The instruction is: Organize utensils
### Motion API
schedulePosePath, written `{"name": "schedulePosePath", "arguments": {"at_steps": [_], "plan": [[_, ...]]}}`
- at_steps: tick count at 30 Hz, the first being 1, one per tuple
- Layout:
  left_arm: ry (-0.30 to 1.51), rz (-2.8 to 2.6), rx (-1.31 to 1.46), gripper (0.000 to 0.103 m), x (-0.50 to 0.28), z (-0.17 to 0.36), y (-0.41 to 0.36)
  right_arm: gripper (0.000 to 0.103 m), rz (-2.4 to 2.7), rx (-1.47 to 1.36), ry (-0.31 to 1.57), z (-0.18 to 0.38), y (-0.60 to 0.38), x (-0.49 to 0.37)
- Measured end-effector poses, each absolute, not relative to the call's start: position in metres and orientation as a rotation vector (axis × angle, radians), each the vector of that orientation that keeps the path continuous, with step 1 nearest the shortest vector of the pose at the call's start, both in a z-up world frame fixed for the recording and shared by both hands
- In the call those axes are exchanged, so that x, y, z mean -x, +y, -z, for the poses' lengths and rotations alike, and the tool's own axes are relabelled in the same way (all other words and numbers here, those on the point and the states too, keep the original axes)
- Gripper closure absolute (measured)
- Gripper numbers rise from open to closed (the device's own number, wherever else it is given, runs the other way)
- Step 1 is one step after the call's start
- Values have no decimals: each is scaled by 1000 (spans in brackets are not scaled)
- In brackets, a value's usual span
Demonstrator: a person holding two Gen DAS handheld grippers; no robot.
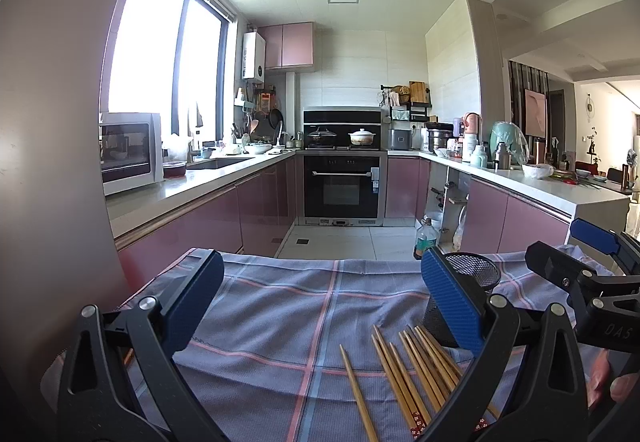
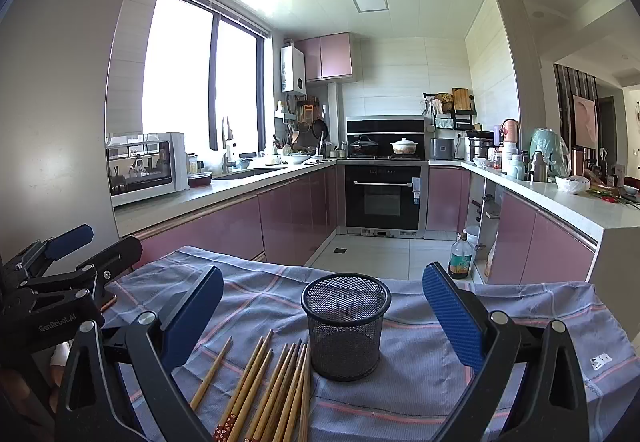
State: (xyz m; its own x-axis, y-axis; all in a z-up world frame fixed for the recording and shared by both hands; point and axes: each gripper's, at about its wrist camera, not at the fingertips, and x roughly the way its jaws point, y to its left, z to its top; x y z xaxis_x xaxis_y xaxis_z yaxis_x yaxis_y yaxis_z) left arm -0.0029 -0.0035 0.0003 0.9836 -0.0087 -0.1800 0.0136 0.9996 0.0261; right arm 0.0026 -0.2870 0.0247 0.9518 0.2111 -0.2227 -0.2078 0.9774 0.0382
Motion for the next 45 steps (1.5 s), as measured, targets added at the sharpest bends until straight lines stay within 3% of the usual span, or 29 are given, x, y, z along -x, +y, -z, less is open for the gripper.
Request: {"name": "schedulePosePath", "arguments": {"at_steps": [13, 21, 27, 34, 39, 45], "plan": [[223, 16, -27, 6, -1, 5, -5, 6, -234, -13, 285, -17, -291, -8], [325, 34, -51, 6, -15, 19, -6, 7, -289, 50, 473, 11, -289, -26], [503, 80, -85, 6, -41, 48, -3, 26, -322, 66, 673, 43, -290, -47], [665, 147, -108, 23, -67, 87, -4, 52, -366, 85, 803, 65, -280, -60], [732, 199, -129, 30, -80, 102, -15, 69, -369, 99, 863, 73, -275, -70], [845, 227, -127, 45, -96, 118, -20, 74, -382, 112, 906, 79, -272, -84]]}}
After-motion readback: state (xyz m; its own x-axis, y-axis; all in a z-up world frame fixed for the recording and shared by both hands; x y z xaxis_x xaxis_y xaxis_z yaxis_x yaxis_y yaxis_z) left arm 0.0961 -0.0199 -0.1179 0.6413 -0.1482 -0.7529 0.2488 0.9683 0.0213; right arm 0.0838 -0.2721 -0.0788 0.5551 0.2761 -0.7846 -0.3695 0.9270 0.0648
